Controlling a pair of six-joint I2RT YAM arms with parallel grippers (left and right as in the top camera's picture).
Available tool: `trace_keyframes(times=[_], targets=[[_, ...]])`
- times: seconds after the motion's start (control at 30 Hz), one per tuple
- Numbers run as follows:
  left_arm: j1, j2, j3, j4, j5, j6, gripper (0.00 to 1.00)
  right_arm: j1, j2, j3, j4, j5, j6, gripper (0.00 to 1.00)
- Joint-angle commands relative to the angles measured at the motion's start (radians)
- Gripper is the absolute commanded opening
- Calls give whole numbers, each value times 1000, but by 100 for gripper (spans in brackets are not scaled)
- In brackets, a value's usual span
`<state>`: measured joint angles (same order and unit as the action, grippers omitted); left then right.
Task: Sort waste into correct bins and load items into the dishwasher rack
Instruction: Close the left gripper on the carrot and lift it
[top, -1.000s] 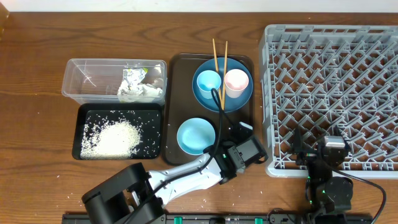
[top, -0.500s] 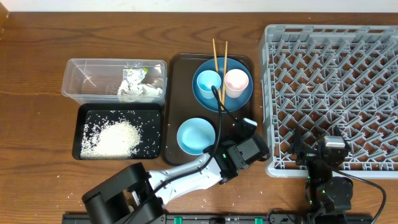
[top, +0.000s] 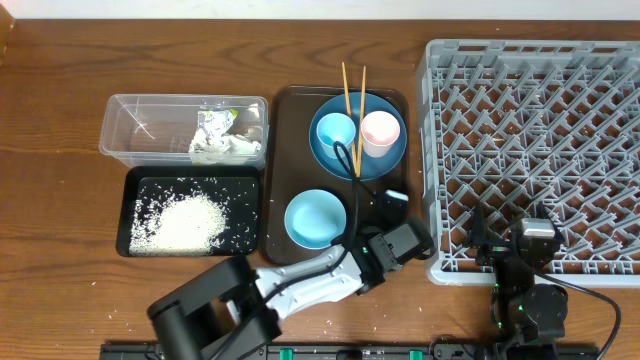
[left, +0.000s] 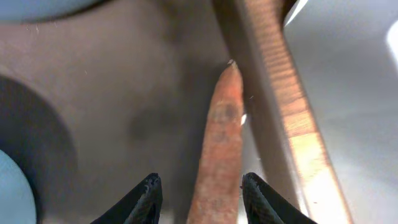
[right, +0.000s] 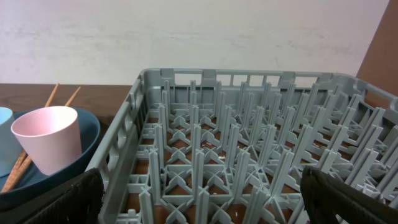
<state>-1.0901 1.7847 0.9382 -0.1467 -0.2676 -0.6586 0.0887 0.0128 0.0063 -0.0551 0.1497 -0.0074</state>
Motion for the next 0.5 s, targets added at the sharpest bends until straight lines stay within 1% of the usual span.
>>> trace_keyframes(times=[0.0, 0.2, 0.47], targets=[[0, 15, 13, 2, -1, -16, 45, -11, 0, -1, -4, 3, 6, 99], [-1, 15, 13, 3, 95, -9, 45, -11, 0, -1, -4, 3, 6, 99], [-2, 15, 11, -6, 103, -9, 45, -11, 0, -1, -4, 3, 6, 99]])
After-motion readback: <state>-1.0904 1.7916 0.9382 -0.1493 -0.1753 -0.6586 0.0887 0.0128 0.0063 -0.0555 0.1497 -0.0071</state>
